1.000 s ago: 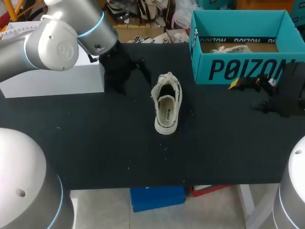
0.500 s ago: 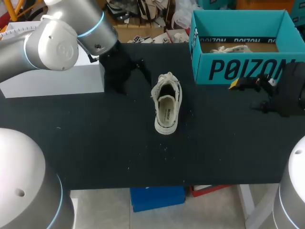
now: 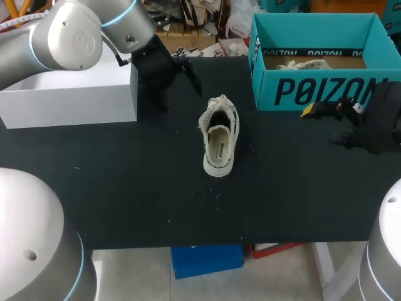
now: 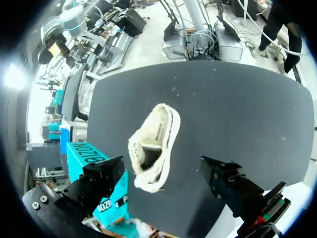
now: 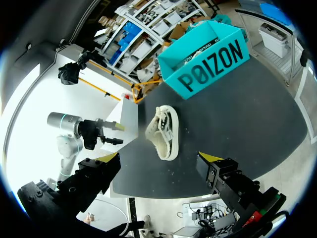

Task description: Take the shoe out of the shoebox, open the shoe tongue, remove and reinsert the insole, then place the shoe into the shoebox

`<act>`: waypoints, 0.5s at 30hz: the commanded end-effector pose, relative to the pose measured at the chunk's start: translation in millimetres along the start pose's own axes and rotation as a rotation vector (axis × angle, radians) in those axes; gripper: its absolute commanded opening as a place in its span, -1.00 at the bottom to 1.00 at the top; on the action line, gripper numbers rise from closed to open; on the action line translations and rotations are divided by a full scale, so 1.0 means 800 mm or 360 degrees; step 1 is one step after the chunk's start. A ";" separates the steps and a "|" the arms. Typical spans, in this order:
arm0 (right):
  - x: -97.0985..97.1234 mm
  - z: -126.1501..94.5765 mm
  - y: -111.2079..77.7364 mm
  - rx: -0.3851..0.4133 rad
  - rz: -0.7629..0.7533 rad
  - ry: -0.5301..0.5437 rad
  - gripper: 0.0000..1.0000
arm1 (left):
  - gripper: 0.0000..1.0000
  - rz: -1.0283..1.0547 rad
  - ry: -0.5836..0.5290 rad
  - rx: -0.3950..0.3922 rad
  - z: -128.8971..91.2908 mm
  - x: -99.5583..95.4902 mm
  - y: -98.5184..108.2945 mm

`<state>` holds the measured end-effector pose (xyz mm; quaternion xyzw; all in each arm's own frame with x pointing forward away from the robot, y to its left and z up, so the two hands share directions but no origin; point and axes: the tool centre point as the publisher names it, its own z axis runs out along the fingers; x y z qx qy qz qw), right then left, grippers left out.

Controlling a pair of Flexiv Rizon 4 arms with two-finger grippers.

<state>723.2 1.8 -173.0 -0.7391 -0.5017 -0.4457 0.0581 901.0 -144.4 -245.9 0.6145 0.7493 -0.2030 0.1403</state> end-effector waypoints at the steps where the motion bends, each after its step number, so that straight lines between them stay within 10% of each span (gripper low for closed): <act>1: 0.001 0.001 0.000 0.0000 0.0002 -0.0004 1.00 | 1.00 -0.0241 0.0154 0.0122 -0.078 -0.009 -0.028; 8: 0.001 0.001 0.000 0.0000 0.0002 -0.0004 1.00 | 1.00 -0.0721 0.0101 0.0175 -0.137 0.028 -0.069; 15: 0.001 0.001 0.000 0.0000 0.0002 -0.0004 1.00 | 1.00 -0.0773 0.0145 0.0194 -0.136 0.044 -0.078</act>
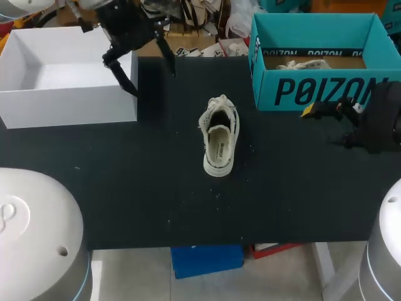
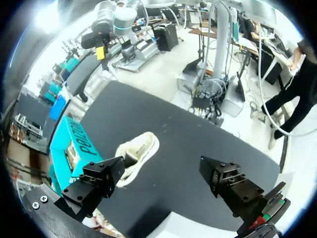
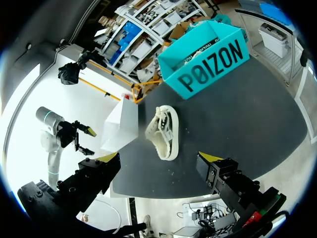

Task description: Take the shoe out of the shoebox, open the shoe tongue, remove and reinsert the insole, then place the shoe into the shoebox

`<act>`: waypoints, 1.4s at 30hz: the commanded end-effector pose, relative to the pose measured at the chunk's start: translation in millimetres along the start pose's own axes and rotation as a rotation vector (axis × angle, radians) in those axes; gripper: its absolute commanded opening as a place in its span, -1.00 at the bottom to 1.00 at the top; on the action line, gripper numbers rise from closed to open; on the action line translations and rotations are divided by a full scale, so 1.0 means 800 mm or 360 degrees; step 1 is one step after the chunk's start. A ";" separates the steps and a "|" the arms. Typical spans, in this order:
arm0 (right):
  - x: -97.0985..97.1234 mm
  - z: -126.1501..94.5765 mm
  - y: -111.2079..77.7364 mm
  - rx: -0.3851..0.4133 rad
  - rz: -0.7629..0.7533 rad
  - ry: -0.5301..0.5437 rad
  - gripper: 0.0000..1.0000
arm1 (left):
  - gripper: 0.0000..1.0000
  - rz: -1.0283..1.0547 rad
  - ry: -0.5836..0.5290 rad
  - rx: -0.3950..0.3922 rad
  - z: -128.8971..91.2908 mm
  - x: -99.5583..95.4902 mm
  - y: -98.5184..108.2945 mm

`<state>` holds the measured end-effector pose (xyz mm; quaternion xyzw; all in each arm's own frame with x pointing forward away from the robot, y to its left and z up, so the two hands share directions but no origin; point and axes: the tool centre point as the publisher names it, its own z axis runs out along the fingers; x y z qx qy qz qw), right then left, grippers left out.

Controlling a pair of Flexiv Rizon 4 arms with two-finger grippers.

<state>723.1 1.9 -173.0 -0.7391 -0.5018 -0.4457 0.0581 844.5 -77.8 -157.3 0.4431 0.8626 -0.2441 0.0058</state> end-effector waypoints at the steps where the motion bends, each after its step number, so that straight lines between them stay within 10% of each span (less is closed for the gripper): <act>1: 0.001 0.001 0.000 0.0000 0.0002 -0.0004 1.00 | 1.00 -0.0028 -0.0042 -0.0009 0.000 0.011 -0.003; 10: 0.001 0.001 0.000 0.0000 0.0002 -0.0004 1.00 | 1.00 -0.0028 -0.0042 -0.0009 0.000 0.011 -0.003; 19: 0.001 0.001 0.000 0.0000 0.0002 -0.0004 1.00 | 1.00 -0.0377 -0.0287 0.0405 0.017 0.025 0.039; 38: 0.001 0.001 0.000 0.0000 0.0002 -0.0004 1.00 | 1.00 -0.0908 -0.0660 0.0379 0.057 0.090 0.101; 42: 0.020 0.025 0.015 0.0284 -0.0407 -0.0185 1.00 | 1.00 -0.0908 -0.0660 0.0379 0.057 0.090 0.101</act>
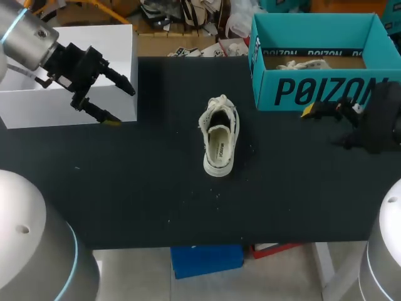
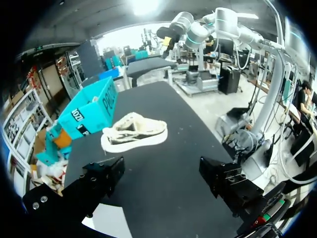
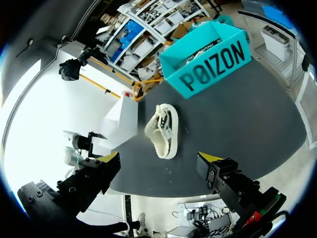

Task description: Take the shoe out of the shoebox, open the shoe tongue, remove and reinsert the insole, then place the shoe into the shoebox

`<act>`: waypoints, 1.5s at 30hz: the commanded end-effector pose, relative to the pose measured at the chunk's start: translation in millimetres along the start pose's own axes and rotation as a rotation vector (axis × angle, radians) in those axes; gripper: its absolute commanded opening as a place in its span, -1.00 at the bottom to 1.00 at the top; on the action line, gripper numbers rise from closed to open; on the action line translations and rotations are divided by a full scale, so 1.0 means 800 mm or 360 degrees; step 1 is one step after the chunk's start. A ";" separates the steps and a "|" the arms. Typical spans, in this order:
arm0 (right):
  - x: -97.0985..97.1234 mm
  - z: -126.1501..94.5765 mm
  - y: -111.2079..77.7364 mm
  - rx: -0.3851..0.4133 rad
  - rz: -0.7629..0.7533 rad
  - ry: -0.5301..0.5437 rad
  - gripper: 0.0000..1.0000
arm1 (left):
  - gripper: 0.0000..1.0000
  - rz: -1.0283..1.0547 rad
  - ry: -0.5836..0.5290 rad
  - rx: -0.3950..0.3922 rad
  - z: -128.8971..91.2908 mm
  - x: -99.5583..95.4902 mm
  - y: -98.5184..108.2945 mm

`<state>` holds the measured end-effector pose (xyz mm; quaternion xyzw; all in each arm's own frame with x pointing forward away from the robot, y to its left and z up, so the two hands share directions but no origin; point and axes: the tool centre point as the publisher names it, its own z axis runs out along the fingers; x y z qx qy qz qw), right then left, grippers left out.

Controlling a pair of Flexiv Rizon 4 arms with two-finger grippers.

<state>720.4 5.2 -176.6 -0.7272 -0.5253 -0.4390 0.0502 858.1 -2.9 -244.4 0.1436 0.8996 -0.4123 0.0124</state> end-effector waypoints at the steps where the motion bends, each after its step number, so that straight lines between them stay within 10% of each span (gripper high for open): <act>1: 0.024 0.027 0.025 0.0289 -0.0378 -0.0180 1.00 | 1.00 0.0006 -0.0168 0.0000 0.003 0.006 0.001; 13: 0.073 0.144 -0.003 0.0749 -0.1156 -0.0519 1.00 | 1.00 0.0006 -0.0168 0.0000 0.003 0.006 0.001; 32: 0.073 0.144 -0.003 0.0749 -0.1156 -0.0519 1.00 | 1.00 0.0006 -0.0168 0.0000 0.003 0.006 0.001; 45: 0.097 0.236 0.013 0.0834 -0.1222 -0.0831 1.00 | 1.00 0.0006 -0.0168 0.0000 0.003 0.006 0.001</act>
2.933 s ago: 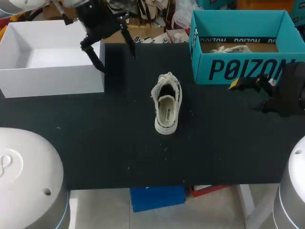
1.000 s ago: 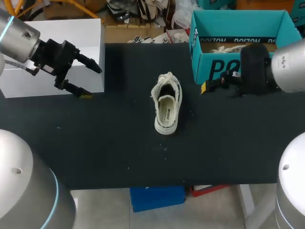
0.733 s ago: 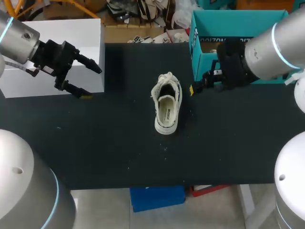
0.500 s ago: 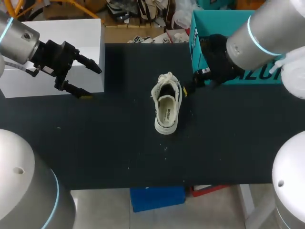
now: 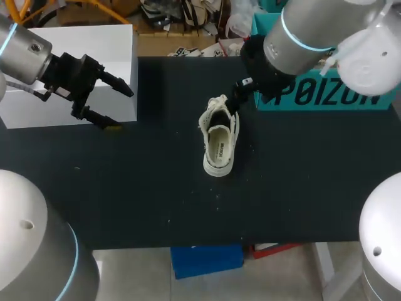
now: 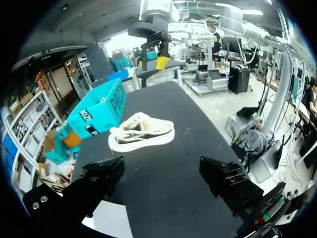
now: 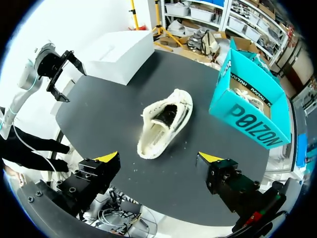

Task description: Take the shoe out of the shoebox, open the shoe tongue, remove and reinsert the insole, then place the shoe into the shoebox

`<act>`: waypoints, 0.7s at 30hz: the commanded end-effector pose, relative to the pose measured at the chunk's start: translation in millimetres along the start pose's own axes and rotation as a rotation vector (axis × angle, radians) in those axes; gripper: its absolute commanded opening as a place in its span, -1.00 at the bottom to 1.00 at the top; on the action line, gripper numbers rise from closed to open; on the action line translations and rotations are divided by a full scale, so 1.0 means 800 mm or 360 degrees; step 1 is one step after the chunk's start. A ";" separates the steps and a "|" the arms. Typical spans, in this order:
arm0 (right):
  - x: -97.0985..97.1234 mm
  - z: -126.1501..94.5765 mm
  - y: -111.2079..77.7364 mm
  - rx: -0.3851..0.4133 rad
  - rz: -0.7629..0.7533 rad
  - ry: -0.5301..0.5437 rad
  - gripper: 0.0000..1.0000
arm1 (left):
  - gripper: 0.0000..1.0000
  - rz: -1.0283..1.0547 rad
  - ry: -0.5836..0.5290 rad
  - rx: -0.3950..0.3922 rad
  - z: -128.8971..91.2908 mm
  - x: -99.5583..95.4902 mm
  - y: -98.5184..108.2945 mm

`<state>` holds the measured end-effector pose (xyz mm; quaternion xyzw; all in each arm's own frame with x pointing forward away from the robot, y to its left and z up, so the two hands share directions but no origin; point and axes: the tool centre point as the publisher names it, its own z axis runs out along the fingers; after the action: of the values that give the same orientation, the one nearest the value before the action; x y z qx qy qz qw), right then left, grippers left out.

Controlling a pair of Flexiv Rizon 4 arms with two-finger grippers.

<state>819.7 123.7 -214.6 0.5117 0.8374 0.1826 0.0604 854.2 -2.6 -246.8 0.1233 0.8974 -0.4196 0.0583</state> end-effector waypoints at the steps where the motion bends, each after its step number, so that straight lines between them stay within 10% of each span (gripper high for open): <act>1: 0.023 0.046 0.037 0.0260 0.0047 -0.0200 1.00 | 1.00 0.0003 -0.0006 -0.0002 0.001 0.001 0.000; 8: 0.025 0.072 0.041 0.0353 0.0118 -0.0321 1.00 | 1.00 0.0003 -0.0006 -0.0002 0.001 0.001 0.000; 11: 0.018 0.078 0.039 0.0360 0.0161 -0.0352 0.80 | 1.00 0.0003 -0.0006 -0.0002 0.001 0.001 0.000; 13: 0.012 0.083 0.038 0.0378 0.0171 -0.0370 0.26 | 1.00 0.0003 -0.0006 -0.0002 0.001 0.001 0.000; 21: -0.010 0.111 0.037 0.0402 0.0219 -0.0378 0.30 | 1.00 0.0003 -0.0006 -0.0002 0.001 0.001 0.000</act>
<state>866.2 147.4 -276.8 0.5873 0.8036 0.0303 0.0914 854.0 -2.5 -246.2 0.1235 0.8976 -0.4192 0.0581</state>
